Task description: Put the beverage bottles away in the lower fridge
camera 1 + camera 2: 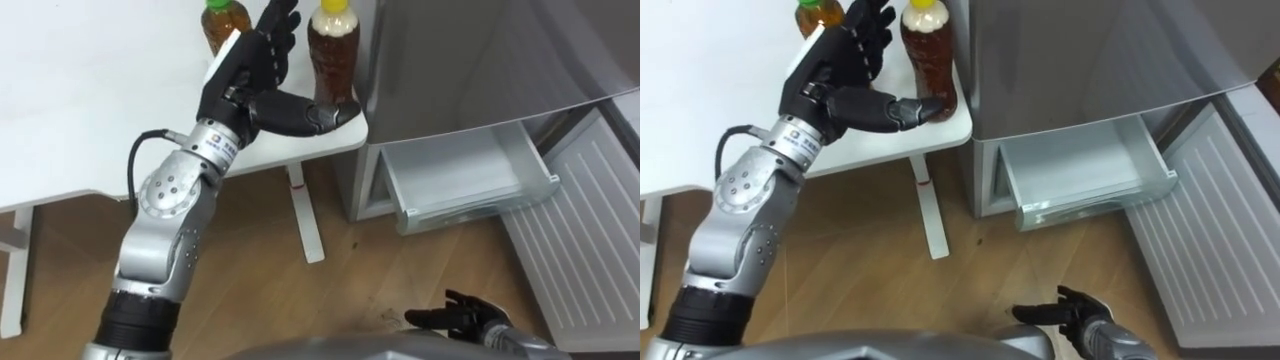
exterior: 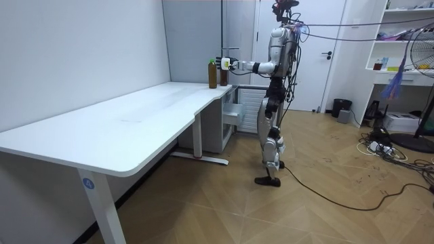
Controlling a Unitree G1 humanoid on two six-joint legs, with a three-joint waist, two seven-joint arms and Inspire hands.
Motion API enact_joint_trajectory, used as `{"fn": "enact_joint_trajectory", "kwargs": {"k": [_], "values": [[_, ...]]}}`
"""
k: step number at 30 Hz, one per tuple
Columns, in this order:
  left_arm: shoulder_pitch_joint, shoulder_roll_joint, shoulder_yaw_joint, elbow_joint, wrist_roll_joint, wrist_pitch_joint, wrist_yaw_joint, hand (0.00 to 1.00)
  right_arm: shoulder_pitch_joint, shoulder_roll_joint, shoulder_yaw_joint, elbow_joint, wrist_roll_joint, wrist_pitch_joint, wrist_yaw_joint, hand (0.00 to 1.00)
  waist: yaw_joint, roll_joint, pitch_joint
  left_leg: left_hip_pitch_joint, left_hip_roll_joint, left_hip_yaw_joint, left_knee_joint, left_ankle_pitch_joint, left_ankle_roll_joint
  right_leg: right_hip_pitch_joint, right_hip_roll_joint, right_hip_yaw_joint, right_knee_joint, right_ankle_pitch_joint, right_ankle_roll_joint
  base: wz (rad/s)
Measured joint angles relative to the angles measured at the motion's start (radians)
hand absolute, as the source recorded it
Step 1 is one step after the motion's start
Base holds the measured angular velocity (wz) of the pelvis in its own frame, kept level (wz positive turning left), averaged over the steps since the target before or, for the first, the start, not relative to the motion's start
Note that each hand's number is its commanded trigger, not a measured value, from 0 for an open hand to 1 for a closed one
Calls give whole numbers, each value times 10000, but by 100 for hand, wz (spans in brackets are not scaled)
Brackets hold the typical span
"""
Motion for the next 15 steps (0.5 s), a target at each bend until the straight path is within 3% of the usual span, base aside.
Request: {"fn": "enact_joint_trajectory", "kwargs": {"k": [5,15], "values": [[-58,1,4,41,-330,6,14,0,-11,-1,-8,1,1,55,22,0,-41,27,9,13,5,29,-12,0,0,-10,3,33,-8,1,-1,-1],[-794,9,52,296,-343,196,189,0,-12,-19,-29,-135,-6,370,-176,0,-36,82,4,2,14,132,-24,-1,0,-160,4,99,6,3,-4,-2]]}}
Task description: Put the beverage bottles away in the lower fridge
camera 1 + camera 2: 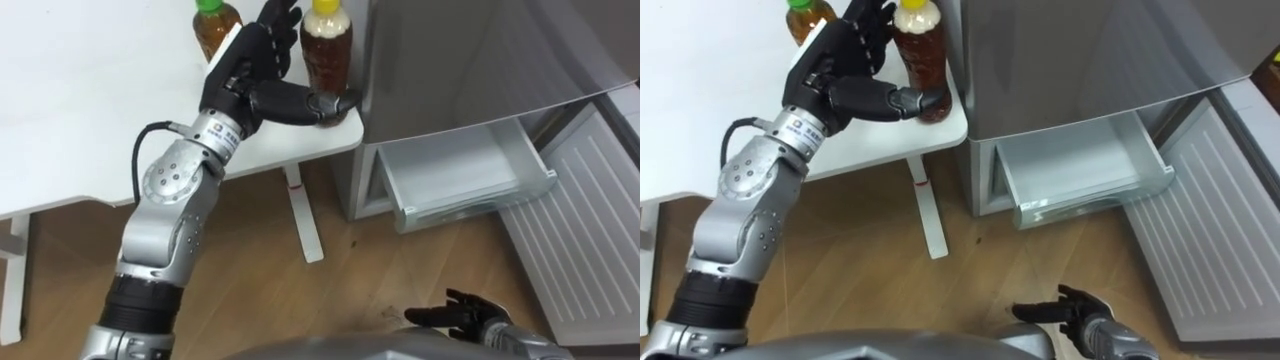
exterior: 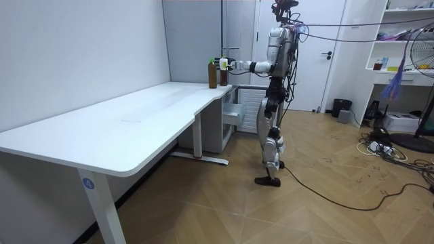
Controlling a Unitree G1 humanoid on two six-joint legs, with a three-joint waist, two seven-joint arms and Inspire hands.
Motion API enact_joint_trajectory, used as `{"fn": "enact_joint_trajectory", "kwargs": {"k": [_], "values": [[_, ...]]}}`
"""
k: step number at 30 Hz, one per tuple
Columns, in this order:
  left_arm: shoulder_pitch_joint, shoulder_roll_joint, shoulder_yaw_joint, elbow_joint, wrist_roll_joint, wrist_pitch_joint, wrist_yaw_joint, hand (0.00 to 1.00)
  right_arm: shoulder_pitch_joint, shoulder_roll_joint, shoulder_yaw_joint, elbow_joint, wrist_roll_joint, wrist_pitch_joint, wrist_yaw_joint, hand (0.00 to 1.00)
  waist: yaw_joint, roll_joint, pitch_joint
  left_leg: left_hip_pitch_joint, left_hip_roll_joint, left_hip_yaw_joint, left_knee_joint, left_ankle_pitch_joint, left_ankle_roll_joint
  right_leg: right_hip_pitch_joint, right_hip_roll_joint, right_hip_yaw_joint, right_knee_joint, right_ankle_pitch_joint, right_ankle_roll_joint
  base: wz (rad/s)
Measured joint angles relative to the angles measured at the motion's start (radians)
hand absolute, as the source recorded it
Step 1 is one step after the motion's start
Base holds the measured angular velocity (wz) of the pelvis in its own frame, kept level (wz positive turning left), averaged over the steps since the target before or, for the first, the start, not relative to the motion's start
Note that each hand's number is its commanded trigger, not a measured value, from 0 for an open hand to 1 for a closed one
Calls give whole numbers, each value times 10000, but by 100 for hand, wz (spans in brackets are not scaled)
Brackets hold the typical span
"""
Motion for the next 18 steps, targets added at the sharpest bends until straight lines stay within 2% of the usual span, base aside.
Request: {"fn": "enact_joint_trajectory", "kwargs": {"k": [9,12,15,18], "values": [[-261,20,9,304,-366,9,318,0,15,-56,-11,-21,2,28,-24,0,-23,99,16,6,11,181,11,0,0,-12,0,157,12,5,-5,-5],[-567,24,8,380,-372,34,501,0,8,-58,-18,-23,2,33,-21,0,-52,104,17,-2,12,185,10,0,1,-13,0,158,13,5,-5,0],[-1050,145,8,644,-397,33,561,0,30,-58,-22,-81,0,28,-18,0,-109,120,15,2,12,194,9,-1,1,-21,2,185,26,5,-5,0],[-1112,253,82,648,-398,32,703,0,81,-58,-89,-284,-1,31,-16,0,-292,197,13,-2,13,216,-5,-3,4,-50,7,221,26,5,-5,-1]]}}
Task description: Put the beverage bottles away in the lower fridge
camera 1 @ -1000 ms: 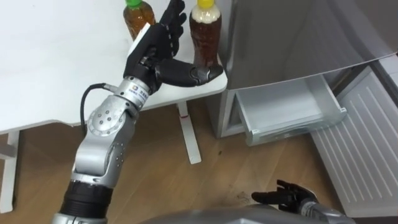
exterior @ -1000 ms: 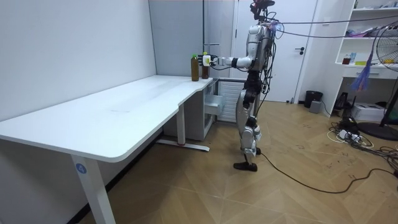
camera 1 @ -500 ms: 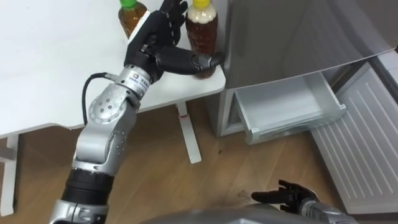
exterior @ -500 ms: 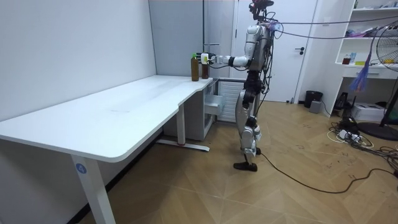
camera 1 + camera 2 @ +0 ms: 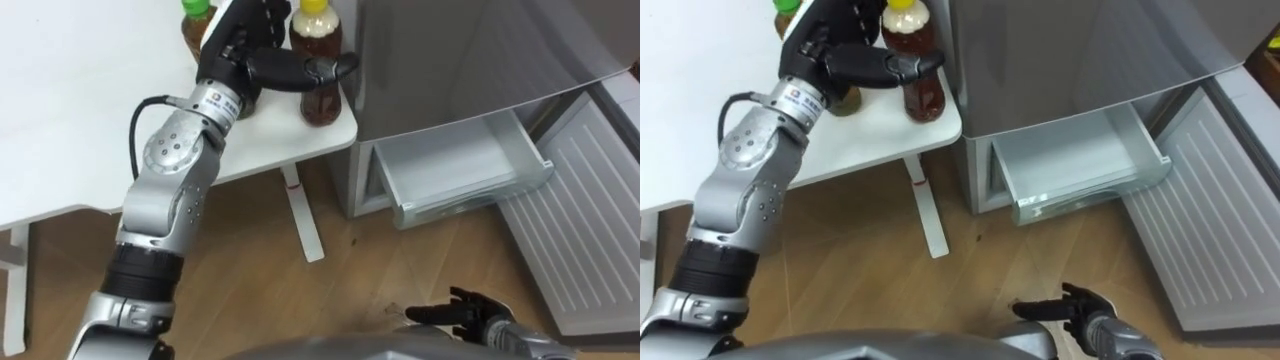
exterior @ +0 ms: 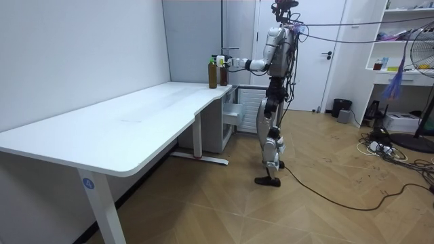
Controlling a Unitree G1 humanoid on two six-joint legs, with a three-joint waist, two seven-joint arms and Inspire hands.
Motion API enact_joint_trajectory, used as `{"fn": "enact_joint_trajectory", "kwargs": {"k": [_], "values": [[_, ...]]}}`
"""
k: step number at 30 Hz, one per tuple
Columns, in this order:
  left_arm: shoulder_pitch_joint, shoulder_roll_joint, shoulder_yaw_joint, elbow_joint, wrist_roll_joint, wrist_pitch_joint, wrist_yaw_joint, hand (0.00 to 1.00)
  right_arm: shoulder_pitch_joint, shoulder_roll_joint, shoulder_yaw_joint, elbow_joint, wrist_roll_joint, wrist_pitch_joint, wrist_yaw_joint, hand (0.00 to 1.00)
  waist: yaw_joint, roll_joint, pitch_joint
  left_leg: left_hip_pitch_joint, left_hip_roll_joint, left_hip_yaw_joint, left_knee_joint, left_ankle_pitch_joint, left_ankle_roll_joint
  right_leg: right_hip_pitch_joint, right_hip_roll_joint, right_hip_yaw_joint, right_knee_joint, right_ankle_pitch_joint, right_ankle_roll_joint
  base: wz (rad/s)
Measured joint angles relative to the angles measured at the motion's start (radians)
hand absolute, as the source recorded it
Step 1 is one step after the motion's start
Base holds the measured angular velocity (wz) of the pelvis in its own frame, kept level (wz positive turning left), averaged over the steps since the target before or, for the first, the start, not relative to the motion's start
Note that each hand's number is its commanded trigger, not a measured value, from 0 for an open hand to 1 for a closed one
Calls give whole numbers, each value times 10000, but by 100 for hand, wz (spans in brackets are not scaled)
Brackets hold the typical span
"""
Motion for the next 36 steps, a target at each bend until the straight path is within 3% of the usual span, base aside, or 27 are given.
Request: {"fn": "enact_joint_trajectory", "kwargs": {"k": [5,11,19,25,36], "values": [[-1,2,20,2,-28,2,117,0,232,-8,-114,-369,0,2,1,0,-39,86,-33,-7,9,40,-29,0,0,-117,8,41,15,0,0,-3],[-9,79,401,136,-1060,9,276,0,248,12,-260,-394,-36,8,10,0,-44,85,-31,-2,15,204,-59,0,0,-170,19,285,77,0,1,-8],[-90,320,428,325,-1058,60,451,0,217,20,-326,-451,-274,8,7,0,-104,94,-27,-2,25,233,-95,1,1,-200,29,317,105,-1,1,-1],[-546,324,416,889,-1149,59,241,0,168,-25,-324,-413,-276,4,-5,0,-131,194,-22,5,25,233,-93,1,1,-189,29,309,105,-1,1,0],[-569,326,411,1268,-1143,61,64,0,138,-55,-412,-412,-305,6,-8,0,-258,310,-14,3,25,235,-96,1,2,-188,30,308,92,-1,2,0]]}}
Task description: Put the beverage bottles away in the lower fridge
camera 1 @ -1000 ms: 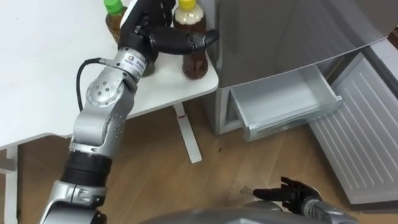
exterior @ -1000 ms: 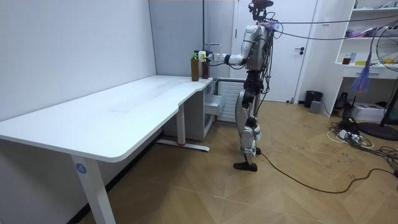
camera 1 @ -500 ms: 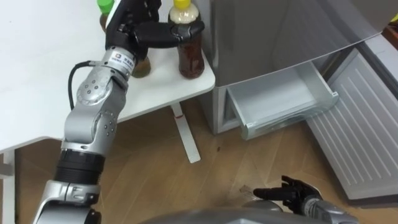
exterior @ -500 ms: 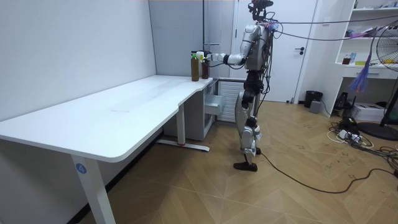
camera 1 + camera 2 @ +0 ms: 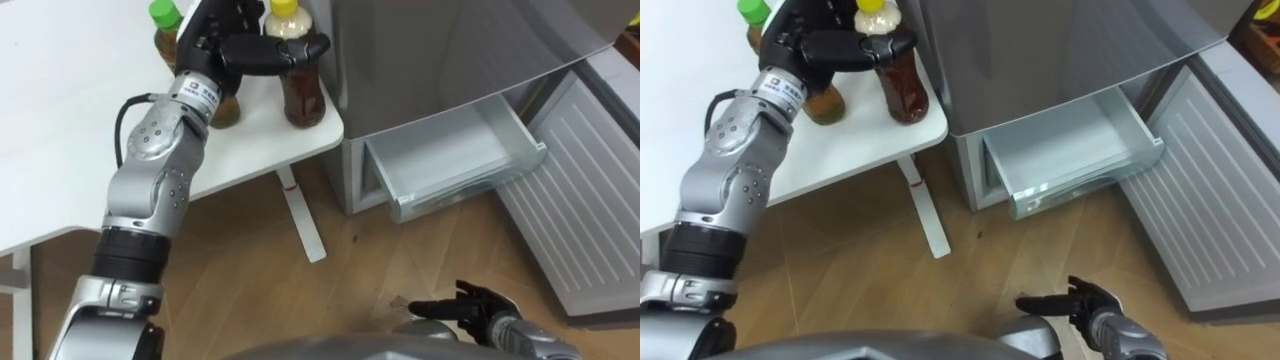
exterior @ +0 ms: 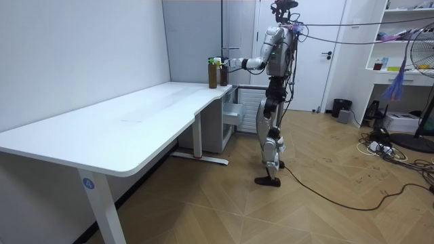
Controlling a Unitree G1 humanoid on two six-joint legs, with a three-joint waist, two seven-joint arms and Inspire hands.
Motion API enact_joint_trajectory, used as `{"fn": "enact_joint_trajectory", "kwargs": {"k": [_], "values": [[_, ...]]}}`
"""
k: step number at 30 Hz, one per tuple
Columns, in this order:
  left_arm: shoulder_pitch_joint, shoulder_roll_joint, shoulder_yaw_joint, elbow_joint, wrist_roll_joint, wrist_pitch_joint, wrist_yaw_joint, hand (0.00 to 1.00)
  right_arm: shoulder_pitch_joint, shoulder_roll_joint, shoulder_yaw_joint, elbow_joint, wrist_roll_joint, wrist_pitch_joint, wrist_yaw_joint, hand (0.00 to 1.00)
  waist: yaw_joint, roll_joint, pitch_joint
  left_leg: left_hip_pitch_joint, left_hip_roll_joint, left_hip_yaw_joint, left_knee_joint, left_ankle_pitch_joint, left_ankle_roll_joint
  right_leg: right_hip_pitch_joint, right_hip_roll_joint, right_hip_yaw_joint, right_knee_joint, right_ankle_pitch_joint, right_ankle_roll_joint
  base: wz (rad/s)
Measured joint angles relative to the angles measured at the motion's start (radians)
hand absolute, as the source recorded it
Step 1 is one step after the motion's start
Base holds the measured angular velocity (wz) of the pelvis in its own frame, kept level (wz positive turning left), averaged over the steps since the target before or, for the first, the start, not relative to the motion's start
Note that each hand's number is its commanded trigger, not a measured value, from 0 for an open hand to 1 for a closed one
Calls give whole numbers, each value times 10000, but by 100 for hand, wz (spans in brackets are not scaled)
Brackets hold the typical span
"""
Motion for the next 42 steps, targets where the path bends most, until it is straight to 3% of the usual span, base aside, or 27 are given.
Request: {"fn": "enact_joint_trajectory", "kwargs": {"k": [12,14,15,16,17,18,27,42], "values": [[0,1,-19,315,12,22,-515,1,-9,14,-242,50,-3,-1,35,0,-12,0,1,-9,-6,-6,32,0,0,13,0,1,-142,-3,4,0],[0,1,-19,316,12,22,-565,20,-2,17,-258,63,-4,-1,35,0,-12,-4,3,-9,-7,-6,31,1,0,16,0,1,-153,-3,4,0],[0,1,-19,318,12,22,-572,55,-1,17,-258,76,-4,-1,35,0,-14,-8,6,-9,-7,-6,31,1,0,18,0,0,-153,-3,4,0],[0,1,-19,319,12,22,-572,59,-1,17,-261,93,-4,-2,35,0,-15,-13,9,-9,-7,-6,31,1,0,18,0,1,-155,-3,4,0],[0,1,-19,320,12,22,-574,85,-3,17,-262,106,-4,-2,35,0,-15,-16,11,-9,-7,-6,30,1,0,18,0,1,-155,-3,4,0],[0,1,-19,320,12,22,-575,100,-4,17,-262,120,-4,-2,35,0,-15,-24,16,-9,-7,-5,30,1,0,19,0,0,-157,-3,4,0],[0,29,-44,337,28,22,-737,100,-12,18,-259,125,-3,-9,27,0,-16,-93,61,-14,-7,-2,31,1,0,11,0,4,-163,-3,4,0],[-1,79,-106,647,193,305,-776,100,-48,18,-311,68,-333,-10,21,0,-28,-66,33,-123,-7,-3,35,2,0,-108,0,7,-140,0,-1,0]]}}
